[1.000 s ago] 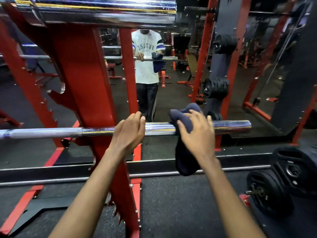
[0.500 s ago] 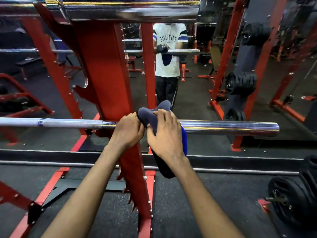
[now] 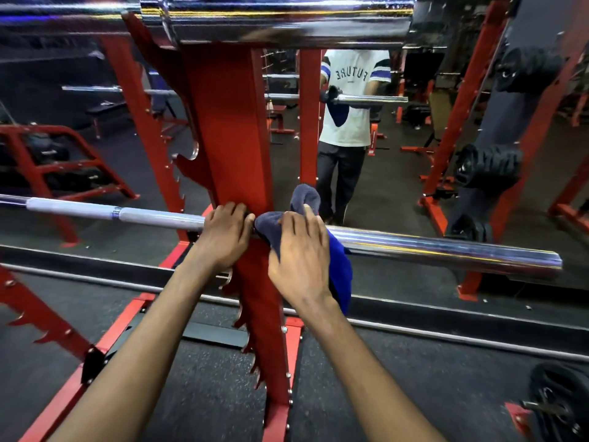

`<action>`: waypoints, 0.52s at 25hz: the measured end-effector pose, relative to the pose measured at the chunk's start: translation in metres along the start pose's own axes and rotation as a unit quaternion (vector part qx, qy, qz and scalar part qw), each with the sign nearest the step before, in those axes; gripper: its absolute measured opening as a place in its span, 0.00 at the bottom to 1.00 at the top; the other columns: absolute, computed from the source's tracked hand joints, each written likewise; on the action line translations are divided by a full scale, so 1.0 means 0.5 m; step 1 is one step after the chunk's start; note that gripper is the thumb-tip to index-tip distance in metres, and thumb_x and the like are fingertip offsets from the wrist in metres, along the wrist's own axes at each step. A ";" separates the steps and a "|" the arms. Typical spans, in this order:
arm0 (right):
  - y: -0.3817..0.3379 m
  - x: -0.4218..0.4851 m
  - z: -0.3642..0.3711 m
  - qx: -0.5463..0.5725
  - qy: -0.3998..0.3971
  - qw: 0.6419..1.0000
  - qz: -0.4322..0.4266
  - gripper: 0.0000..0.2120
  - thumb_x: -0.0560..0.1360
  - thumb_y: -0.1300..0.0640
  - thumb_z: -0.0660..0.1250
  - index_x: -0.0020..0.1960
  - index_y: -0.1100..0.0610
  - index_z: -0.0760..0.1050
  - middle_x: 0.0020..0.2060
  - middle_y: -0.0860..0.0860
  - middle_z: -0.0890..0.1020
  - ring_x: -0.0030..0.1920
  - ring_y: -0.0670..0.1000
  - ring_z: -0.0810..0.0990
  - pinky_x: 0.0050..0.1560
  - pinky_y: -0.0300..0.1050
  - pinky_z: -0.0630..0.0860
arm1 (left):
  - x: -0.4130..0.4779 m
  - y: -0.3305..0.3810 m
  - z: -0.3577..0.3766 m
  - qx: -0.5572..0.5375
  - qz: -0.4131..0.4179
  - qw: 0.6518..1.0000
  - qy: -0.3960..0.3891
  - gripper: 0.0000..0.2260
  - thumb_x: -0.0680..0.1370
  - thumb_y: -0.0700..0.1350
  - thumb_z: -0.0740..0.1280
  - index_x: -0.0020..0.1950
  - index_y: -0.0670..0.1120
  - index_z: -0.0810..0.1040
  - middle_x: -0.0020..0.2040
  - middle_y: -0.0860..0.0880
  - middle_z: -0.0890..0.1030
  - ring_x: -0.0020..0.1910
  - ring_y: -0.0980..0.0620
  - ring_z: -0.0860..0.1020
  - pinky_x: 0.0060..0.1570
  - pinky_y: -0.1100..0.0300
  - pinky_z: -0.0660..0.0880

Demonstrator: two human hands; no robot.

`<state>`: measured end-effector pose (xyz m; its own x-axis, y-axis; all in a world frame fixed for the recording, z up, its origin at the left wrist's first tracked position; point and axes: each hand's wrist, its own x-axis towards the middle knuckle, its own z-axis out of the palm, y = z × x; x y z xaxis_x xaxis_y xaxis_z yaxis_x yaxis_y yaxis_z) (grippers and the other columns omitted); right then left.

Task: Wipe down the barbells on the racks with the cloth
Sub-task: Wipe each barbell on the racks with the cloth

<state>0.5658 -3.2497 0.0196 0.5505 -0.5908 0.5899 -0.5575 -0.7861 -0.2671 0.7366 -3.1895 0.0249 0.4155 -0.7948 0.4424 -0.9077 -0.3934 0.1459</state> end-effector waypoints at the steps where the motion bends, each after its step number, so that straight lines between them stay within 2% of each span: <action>1: 0.008 -0.001 -0.003 0.009 -0.003 1.000 -0.006 0.23 0.68 0.55 0.71 0.63 0.60 0.76 0.62 0.56 0.80 0.72 0.58 0.71 0.76 0.56 0.65 | 0.000 -0.003 -0.005 0.040 -0.010 0.999 -0.007 0.23 0.80 0.58 0.47 0.49 0.44 0.74 0.49 0.41 0.77 0.51 0.38 0.75 0.55 0.44 0.67; 3: 0.028 0.000 -0.008 0.044 0.000 0.999 0.005 0.21 0.69 0.56 0.70 0.62 0.58 0.76 0.62 0.55 0.79 0.72 0.57 0.70 0.75 0.54 0.66 | -0.005 -0.020 -0.018 0.078 -0.005 0.997 -0.014 0.23 0.80 0.59 0.46 0.49 0.46 0.75 0.49 0.43 0.78 0.53 0.39 0.76 0.58 0.45 0.66; 5: 0.035 0.003 -0.009 0.067 0.013 0.997 0.033 0.20 0.69 0.57 0.70 0.60 0.57 0.76 0.60 0.54 0.80 0.70 0.58 0.72 0.72 0.54 0.68 | -0.014 -0.044 -0.022 0.050 0.018 0.998 -0.019 0.22 0.81 0.58 0.46 0.50 0.47 0.75 0.48 0.45 0.77 0.54 0.41 0.75 0.57 0.46 0.67; 7: 0.014 0.005 0.005 0.022 0.014 0.999 0.028 0.20 0.70 0.56 0.72 0.60 0.59 0.77 0.59 0.56 0.81 0.70 0.59 0.73 0.73 0.55 0.68 | -0.023 -0.061 -0.016 0.019 0.032 0.999 -0.009 0.20 0.82 0.56 0.48 0.50 0.46 0.75 0.47 0.46 0.76 0.53 0.42 0.74 0.55 0.46 0.67; 9: -0.022 0.004 0.027 -0.020 0.007 1.000 0.001 0.21 0.70 0.53 0.74 0.61 0.60 0.79 0.60 0.57 0.82 0.70 0.58 0.74 0.75 0.55 0.64 | -0.031 -0.069 -0.007 -0.044 0.039 0.998 0.032 0.17 0.83 0.53 0.53 0.50 0.45 0.77 0.47 0.46 0.76 0.51 0.43 0.75 0.54 0.48 0.69; 11: -0.045 0.005 0.043 -0.012 0.001 1.000 -0.013 0.22 0.71 0.53 0.73 0.63 0.60 0.78 0.61 0.56 0.82 0.70 0.57 0.74 0.75 0.55 0.64 | -0.040 -0.074 -0.004 -0.151 0.038 0.984 0.087 0.11 0.82 0.46 0.59 0.53 0.43 0.78 0.49 0.47 0.75 0.51 0.47 0.75 0.54 0.54 0.70; 13: -0.049 0.003 0.050 0.009 0.003 1.000 -0.015 0.22 0.72 0.53 0.71 0.64 0.59 0.78 0.62 0.55 0.81 0.70 0.57 0.74 0.74 0.55 0.65 | -0.050 -0.089 -0.007 -0.197 0.029 0.971 0.130 0.08 0.81 0.41 0.60 0.55 0.42 0.77 0.52 0.47 0.73 0.51 0.51 0.74 0.56 0.59 0.69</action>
<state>0.5958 -3.2355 0.0081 0.5633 -0.5662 0.6017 -0.5302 -0.8063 -0.2623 0.7667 -3.1504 0.0106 0.3810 -0.6467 0.6608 -0.9022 -0.1038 0.4187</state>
